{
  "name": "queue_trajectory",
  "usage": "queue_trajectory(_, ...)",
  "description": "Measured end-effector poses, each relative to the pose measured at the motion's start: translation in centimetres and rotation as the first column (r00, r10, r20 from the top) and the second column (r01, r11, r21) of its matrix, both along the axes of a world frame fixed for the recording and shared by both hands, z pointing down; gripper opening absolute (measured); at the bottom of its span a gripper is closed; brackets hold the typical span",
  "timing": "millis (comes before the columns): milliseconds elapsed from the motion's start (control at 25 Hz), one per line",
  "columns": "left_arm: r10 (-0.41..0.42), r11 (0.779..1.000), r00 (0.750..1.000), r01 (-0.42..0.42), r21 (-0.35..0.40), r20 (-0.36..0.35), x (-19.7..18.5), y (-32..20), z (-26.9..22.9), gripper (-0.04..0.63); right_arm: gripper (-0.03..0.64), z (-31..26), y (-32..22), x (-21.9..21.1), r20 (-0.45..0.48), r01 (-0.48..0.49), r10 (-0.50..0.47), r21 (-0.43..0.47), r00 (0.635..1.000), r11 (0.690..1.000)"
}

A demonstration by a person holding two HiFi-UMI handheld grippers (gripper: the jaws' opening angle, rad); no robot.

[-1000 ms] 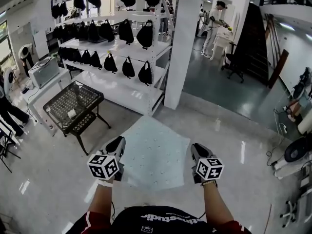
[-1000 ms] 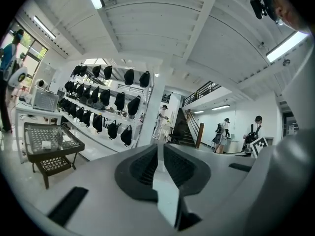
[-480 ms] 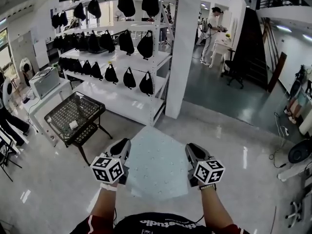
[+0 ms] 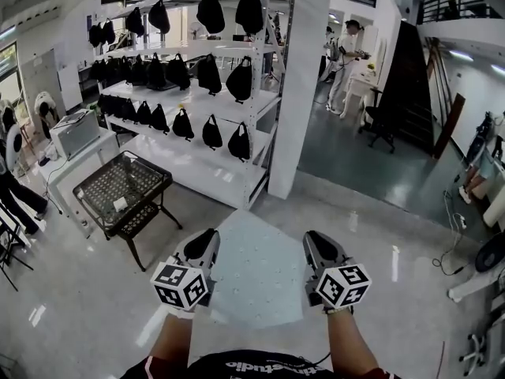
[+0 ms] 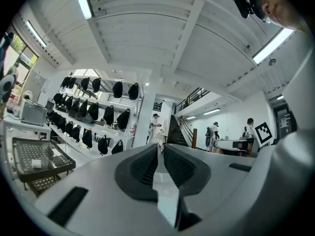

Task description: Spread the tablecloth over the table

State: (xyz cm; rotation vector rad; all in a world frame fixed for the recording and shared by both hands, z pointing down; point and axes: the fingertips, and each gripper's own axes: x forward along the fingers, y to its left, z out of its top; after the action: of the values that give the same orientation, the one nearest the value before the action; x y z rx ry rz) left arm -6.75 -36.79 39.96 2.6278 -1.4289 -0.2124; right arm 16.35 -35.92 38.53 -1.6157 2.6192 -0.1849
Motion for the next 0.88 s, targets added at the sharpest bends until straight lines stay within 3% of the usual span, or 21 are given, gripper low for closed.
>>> queue_trajectory(880,-0.099,0.995,0.995,0.098,0.024,0.035,-1.7,-0.3,-0.6,0.019,0.026,-0.2,-0.2,1.4,-0.012,-0.117,0.117,0.009,0.993,0.993)
